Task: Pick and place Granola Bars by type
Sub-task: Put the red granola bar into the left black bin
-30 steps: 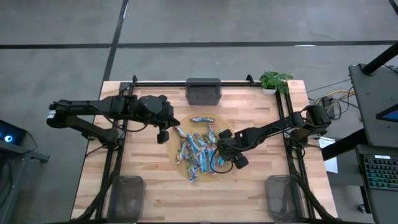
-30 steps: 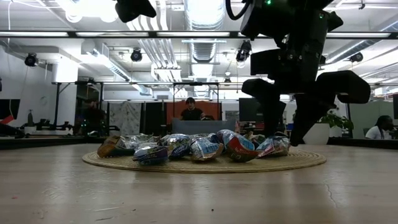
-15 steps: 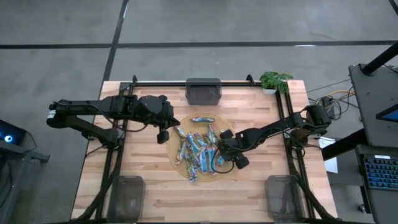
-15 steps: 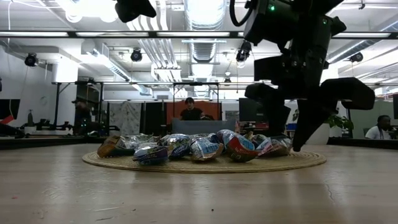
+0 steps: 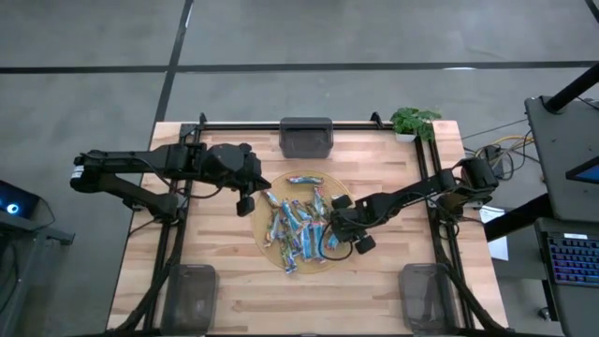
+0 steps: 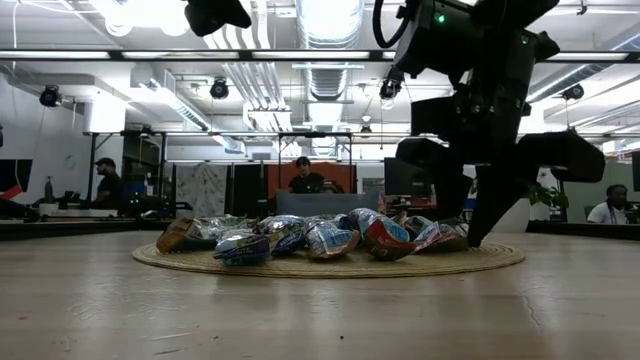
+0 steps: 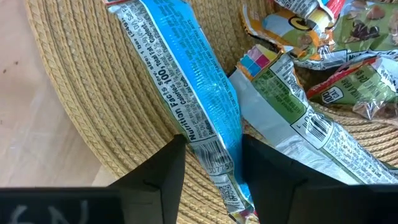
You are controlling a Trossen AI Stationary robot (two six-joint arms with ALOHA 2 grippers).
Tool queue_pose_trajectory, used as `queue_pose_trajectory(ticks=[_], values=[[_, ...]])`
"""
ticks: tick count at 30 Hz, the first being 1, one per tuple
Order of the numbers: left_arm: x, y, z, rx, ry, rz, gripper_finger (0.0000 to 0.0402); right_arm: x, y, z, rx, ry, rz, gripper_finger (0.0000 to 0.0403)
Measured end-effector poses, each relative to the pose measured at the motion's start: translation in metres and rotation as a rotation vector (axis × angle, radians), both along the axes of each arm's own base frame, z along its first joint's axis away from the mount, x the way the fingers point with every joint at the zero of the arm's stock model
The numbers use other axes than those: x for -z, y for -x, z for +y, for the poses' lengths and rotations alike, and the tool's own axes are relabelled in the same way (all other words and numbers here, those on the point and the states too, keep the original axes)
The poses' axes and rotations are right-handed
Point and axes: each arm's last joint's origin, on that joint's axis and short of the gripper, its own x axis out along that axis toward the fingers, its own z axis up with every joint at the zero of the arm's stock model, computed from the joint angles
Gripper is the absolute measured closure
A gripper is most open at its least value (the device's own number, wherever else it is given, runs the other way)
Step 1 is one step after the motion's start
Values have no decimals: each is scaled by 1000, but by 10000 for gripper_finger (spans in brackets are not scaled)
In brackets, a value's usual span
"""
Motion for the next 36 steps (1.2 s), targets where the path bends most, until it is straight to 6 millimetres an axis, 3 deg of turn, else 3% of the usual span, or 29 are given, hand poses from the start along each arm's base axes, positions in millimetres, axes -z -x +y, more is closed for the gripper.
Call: queue_pose_trajectory(ticks=[15, 27, 36], values=[[0, 0, 0, -1, 2, -1, 402, 0, -2, -7, -10, -38, -5, 335], [0, 0, 0, -2, 3, -1, 402, 0, -2, -8, -4, -44, -4, 356], [0, 0, 0, -2, 3, -1, 402, -18, -10, -7, 3, -45, 9, 364]])
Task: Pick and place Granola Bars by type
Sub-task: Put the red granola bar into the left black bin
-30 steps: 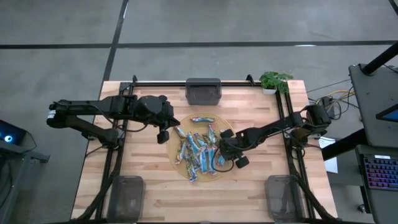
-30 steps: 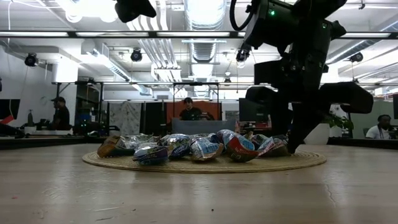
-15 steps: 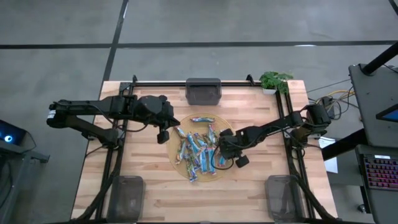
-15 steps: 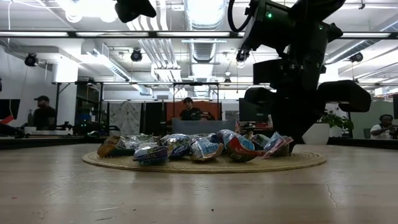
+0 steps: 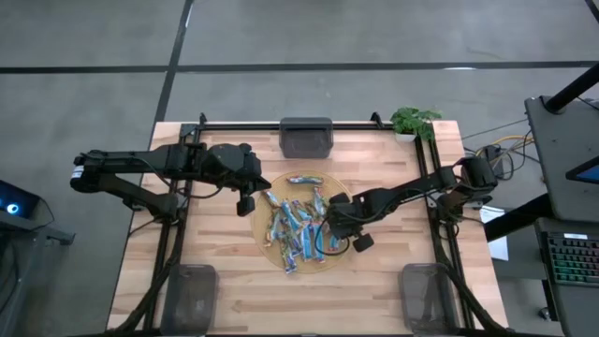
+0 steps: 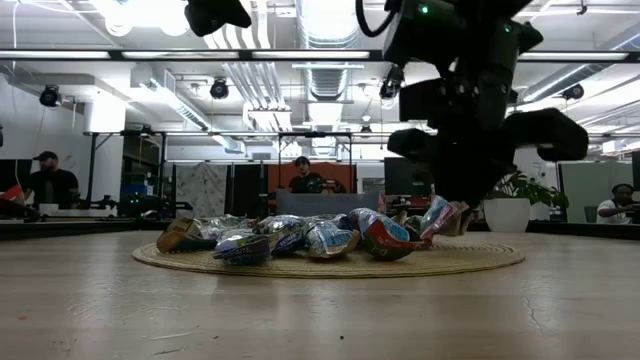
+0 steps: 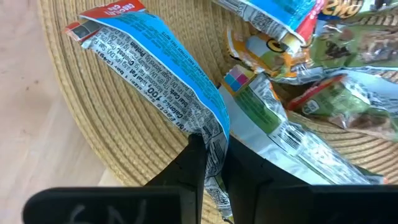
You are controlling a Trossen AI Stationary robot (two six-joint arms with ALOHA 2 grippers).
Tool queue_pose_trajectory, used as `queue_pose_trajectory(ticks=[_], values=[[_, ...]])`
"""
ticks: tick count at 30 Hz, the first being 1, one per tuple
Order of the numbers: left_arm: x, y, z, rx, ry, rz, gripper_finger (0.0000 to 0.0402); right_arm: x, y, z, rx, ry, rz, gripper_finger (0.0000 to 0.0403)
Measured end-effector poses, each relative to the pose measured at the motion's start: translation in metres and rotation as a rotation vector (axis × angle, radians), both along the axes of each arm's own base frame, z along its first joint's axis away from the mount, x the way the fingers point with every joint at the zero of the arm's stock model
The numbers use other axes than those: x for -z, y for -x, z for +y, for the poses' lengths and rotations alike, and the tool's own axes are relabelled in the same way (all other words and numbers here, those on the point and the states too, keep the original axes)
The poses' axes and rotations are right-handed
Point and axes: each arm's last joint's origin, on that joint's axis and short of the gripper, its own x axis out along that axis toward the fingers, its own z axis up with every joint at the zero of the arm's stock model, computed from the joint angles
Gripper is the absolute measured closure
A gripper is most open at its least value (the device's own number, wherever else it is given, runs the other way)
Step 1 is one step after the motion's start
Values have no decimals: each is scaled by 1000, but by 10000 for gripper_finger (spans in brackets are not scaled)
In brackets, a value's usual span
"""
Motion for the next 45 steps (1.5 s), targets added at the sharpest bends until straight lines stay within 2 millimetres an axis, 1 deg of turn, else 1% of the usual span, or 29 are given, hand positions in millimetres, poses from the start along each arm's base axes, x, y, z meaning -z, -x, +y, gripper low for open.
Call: queue_pose_trajectory(ticks=[8, 13, 17, 20, 24, 28, 31, 35, 41, 45], values=[[0, 0, 0, 0, 0, 0, 402, -25, -8, 0, 21, 1, 25, 365], [0, 0, 0, 0, 0, -2, 402, -47, -20, 2, 40, -16, -33, 365], [-6, 7, 0, -12, 12, -30, 402, -67, -30, 4, 43, -34, -99, 365], [-16, 18, 0, -19, 1, -93, 402, -83, -37, 5, 57, -55, -152, 365], [-30, 39, 1, -46, -48, -166, 402, -103, -45, 7, 70, -119, -215, 365], [-34, 61, 3, -76, -88, -224, 402, -123, -52, 8, 81, -145, -288, 365], [-32, 74, 3, -84, -90, -256, 402, -137, -58, 9, 96, -184, -363, 365], [-24, 90, 3, -94, -88, -305, 402, -155, -66, 11, 113, -274, -476, 365], [-13, 112, 3, -107, -92, -355, 402, -169, -74, 17, 152, -398, -588, 365], [-12, 128, 4, -125, -98, -397, 402, -178, -79, 23, 178, -472, -671, 365]])
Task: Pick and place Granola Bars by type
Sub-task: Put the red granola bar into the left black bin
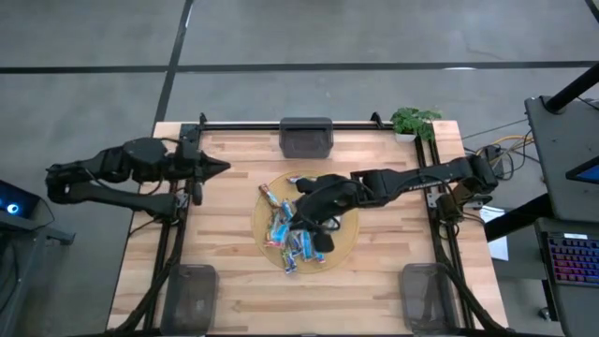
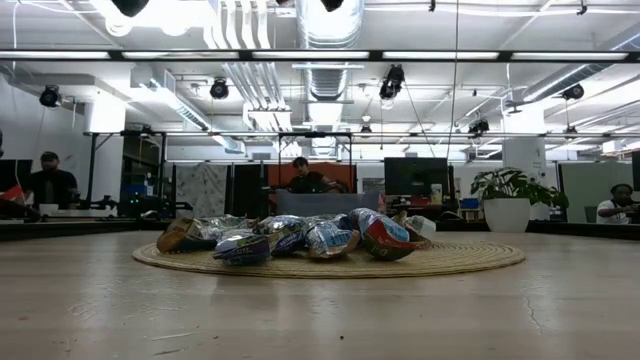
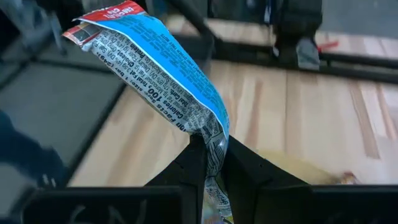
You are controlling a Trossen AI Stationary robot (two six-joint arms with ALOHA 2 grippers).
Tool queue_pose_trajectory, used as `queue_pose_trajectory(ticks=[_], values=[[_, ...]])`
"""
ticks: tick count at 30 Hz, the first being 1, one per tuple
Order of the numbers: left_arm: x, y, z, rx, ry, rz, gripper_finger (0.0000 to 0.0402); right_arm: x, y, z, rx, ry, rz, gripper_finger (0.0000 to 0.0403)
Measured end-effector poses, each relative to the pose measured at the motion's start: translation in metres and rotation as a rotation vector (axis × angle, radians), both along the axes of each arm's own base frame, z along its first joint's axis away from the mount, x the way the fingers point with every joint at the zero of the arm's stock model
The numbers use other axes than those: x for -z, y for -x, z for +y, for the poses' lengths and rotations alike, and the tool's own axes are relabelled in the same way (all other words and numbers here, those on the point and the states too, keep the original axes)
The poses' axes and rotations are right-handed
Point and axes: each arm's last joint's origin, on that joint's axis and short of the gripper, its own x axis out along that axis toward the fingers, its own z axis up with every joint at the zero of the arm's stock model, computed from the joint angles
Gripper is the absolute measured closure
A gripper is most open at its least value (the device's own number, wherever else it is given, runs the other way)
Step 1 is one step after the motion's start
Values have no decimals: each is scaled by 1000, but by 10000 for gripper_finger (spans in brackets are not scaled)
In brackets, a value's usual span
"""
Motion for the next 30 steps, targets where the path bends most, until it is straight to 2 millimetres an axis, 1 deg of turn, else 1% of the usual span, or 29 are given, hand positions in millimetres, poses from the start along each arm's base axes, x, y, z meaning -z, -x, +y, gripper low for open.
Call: queue_pose_trajectory(ticks=[4, 7, 12, 20, 24, 28, 30], values=[[-2, 13, 1, -18, -25, -38, 402, -9, -5, 6, 5, -52, -107, 365], [-3, 19, 1, -30, -31, -60, 402, -12, -11, 7, 20, -93, -150, 365], [-6, 25, 1, -34, -31, -86, 402, -8, -34, 11, 33, -136, -147, 365], [-5, 26, 1, -31, -33, -82, 402, -6, -92, 22, -18, -169, -202, 365], [-5, 25, 1, -30, -33, -80, 402, -4, -122, 31, -93, -236, -236, 365], [-5, 27, 1, -30, -33, -86, 402, 11, -148, 44, -159, -317, -224, 364], [-5, 27, 1, -30, -33, -87, 402, 25, -157, 50, -167, -358, -236, 364]])
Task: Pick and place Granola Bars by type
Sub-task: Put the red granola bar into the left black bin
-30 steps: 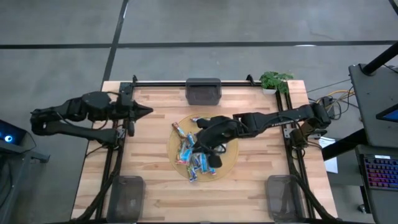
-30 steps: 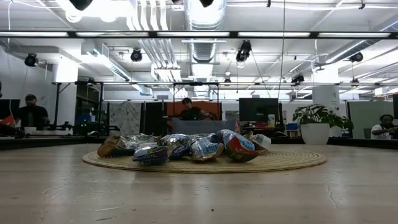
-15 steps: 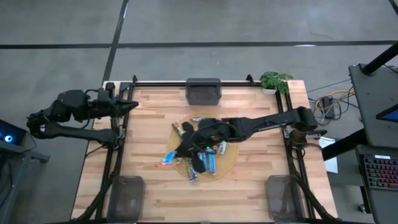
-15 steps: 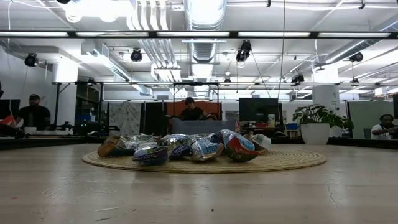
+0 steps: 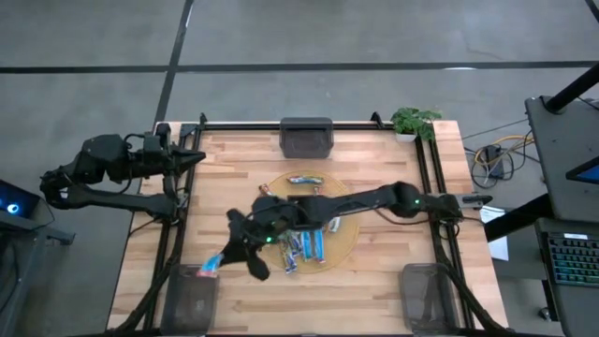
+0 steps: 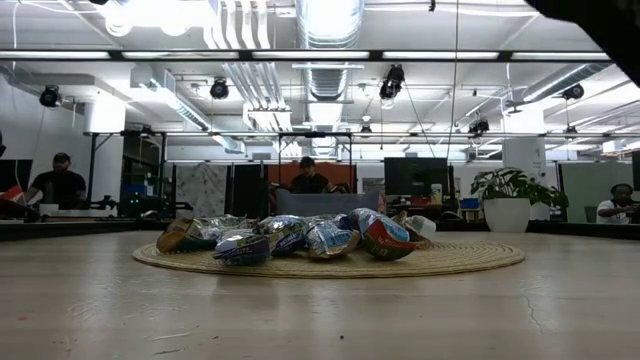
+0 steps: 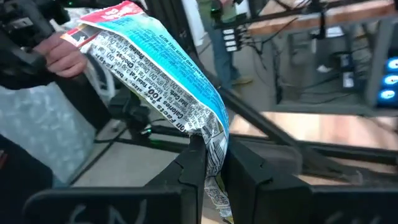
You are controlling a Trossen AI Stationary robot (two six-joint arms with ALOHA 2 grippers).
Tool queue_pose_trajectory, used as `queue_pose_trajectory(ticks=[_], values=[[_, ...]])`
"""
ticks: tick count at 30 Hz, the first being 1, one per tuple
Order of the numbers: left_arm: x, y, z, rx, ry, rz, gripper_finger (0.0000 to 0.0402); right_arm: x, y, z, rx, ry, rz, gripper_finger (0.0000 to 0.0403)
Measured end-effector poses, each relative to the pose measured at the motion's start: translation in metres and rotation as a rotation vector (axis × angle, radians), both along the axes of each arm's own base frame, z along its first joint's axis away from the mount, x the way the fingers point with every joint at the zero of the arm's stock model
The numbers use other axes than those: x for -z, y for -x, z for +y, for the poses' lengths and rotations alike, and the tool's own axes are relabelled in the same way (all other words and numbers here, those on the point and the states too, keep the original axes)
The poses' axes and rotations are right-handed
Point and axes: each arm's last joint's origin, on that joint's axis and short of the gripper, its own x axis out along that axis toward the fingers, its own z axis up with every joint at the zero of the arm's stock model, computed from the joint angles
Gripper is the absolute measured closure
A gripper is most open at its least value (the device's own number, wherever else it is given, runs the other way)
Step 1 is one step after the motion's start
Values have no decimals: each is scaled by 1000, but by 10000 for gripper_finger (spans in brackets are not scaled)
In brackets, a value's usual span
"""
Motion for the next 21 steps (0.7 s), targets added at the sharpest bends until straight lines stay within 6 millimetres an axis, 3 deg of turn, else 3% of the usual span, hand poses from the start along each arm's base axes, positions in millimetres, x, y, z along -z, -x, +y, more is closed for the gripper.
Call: queue_pose_trajectory(ticks=[7, 12, 21], values=[[0, 1, 0, 3, 1, -2, 402, 38, -13, 14, -10, -42, 31, 364], [0, 0, 0, 3, 2, -3, 402, 53, -21, 19, -28, 14, -86, 364], [-1, 0, 0, 3, 7, -8, 402, 83, -35, 27, -18, -140, -323, 364]])
